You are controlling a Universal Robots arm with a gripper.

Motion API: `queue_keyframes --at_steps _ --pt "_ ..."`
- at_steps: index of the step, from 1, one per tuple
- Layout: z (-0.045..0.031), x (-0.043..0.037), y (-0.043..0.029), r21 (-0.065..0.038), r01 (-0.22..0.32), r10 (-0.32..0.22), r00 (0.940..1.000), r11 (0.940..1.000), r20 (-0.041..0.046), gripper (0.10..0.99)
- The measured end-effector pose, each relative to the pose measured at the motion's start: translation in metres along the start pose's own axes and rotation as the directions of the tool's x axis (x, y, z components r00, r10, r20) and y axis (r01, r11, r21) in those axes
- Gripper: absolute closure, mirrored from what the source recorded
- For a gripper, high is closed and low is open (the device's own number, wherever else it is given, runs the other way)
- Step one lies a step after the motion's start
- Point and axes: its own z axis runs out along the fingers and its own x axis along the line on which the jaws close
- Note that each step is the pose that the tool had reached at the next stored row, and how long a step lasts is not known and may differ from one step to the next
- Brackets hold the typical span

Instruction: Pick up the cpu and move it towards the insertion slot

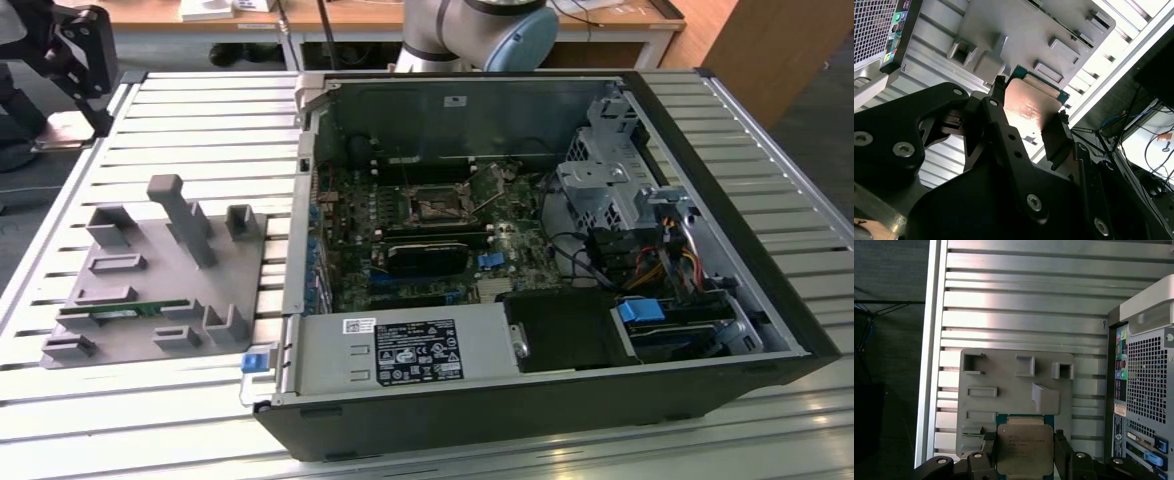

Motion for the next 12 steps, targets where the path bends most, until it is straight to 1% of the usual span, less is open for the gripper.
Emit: queue_keyframes --at_steps 5,12 --pt "-0.0001 -0.0029 -0.0001 0.0 0.0 0.0 1.0 1.0 -0.0001 0.545" --pt "-0.0001 -0.009 -0.0003 0.0 0.0 0.0 1.0 1.0 0.0 0.545"
